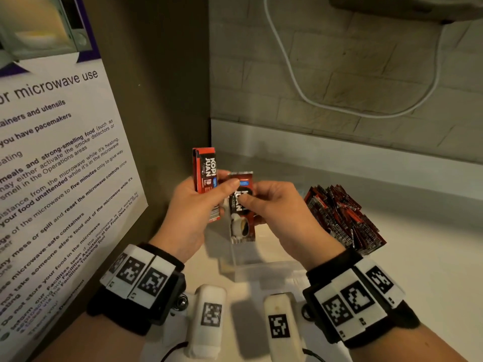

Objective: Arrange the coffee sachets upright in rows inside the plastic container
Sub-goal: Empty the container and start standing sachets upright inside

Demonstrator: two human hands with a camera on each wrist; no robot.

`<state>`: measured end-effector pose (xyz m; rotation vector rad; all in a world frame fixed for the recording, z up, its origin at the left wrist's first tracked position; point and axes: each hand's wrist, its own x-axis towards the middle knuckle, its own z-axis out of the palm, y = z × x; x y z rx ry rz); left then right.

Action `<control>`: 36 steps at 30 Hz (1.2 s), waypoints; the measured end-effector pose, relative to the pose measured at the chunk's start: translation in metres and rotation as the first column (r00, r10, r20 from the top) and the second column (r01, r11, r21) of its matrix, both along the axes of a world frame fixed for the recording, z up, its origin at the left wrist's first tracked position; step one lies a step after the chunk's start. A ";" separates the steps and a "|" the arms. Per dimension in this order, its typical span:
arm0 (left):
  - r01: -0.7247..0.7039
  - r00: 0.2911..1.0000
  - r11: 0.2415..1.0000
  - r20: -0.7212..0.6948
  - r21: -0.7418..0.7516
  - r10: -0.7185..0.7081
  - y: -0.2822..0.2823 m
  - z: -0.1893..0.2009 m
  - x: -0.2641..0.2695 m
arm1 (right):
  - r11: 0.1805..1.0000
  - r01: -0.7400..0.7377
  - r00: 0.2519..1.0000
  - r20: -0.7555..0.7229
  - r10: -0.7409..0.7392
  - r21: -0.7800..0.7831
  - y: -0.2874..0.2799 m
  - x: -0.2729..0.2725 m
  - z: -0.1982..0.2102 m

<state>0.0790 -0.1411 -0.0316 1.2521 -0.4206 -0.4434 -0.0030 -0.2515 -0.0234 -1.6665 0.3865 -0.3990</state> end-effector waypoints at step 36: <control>0.095 0.940 0.994 -0.334 0.060 -0.070 -0.014 -0.018 -0.021 | 0.830 -0.023 0.864 -0.429 -0.264 -0.557 -0.008 0.024 -0.053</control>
